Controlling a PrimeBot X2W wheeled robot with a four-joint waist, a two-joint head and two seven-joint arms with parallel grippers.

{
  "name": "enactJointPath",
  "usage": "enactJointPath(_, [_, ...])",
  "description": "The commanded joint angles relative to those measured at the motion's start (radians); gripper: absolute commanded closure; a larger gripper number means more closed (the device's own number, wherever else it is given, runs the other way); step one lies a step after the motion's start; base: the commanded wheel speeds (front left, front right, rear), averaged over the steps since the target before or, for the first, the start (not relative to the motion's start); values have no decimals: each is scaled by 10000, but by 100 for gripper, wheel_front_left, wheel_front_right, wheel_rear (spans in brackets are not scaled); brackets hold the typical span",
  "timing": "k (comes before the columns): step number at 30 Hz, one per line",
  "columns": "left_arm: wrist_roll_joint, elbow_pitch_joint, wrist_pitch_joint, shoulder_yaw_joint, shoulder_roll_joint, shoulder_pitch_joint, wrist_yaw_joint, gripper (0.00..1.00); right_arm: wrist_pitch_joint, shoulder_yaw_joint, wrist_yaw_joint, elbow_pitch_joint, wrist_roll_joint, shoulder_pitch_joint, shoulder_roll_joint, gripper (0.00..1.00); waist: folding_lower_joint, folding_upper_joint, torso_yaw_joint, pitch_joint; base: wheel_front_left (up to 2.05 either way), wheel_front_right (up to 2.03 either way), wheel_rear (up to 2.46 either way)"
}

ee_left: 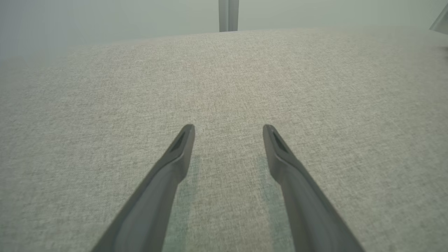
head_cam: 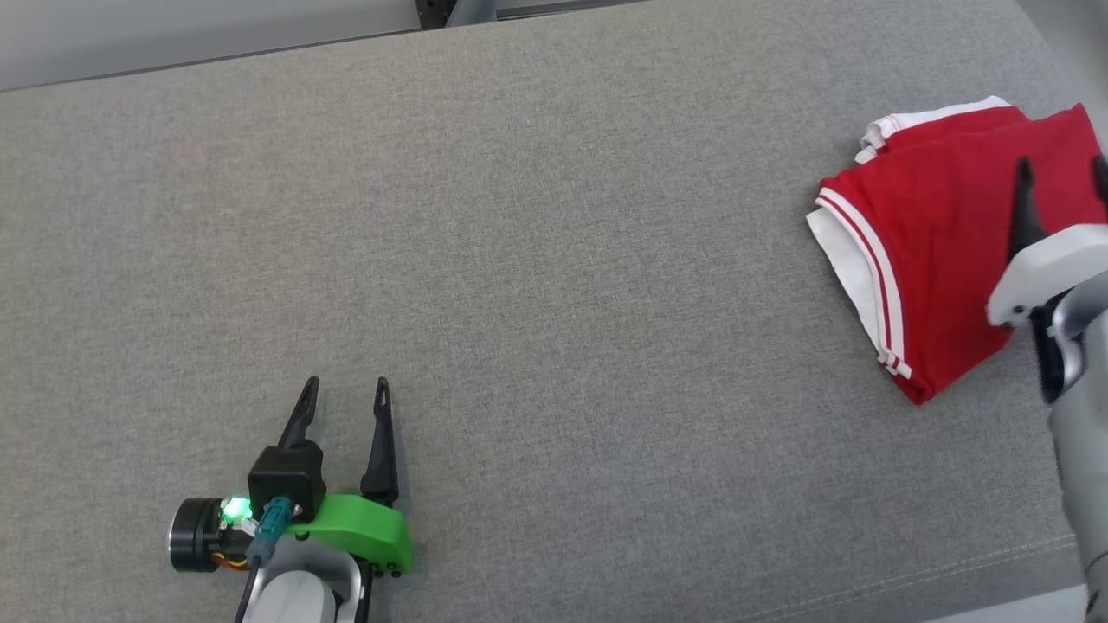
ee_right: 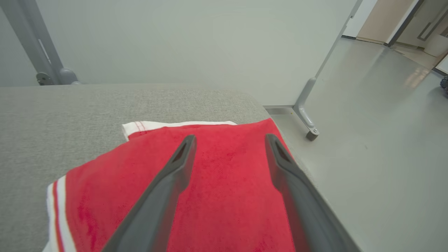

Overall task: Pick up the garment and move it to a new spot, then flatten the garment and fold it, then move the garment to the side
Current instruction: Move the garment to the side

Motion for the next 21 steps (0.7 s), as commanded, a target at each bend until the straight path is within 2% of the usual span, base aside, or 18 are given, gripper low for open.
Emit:
enactJointPath(1, [-47, -23, 1, 61, 48, 155, 58, 0, -20, 63, -13, -339, 49, 355, 196, 0, 0, 1, 18, -307, 0, 0, 0])
enactJointPath(4, [-144, -72, 1, 151, 45, 296, 131, 0, -22, 627, -13, -1519, 365, 1312, 902, 0, 0, 1, 82, -621, 0, 0, 0])
enactJointPath(9, [-279, -88, 1, 342, 45, 593, 167, 0, -23, 1786, -13, -3141, 1229, 2886, 1648, 0, 0, 1, 299, -1082, 0, 0, 0])
enactJointPath(15, [-415, -79, 2, 486, 45, 971, 183, 0, -24, 2378, -13, -4016, 2183, 4317, 2171, 0, 0, 1, 724, -1502, 0, 0, 0])
enactJointPath(21, [-466, -60, 2, 670, 43, 1345, 179, 0, -24, 2801, -12, -4468, 2126, 5209, 2375, 0, 0, 1, 1051, -1825, 0, 0, 0])
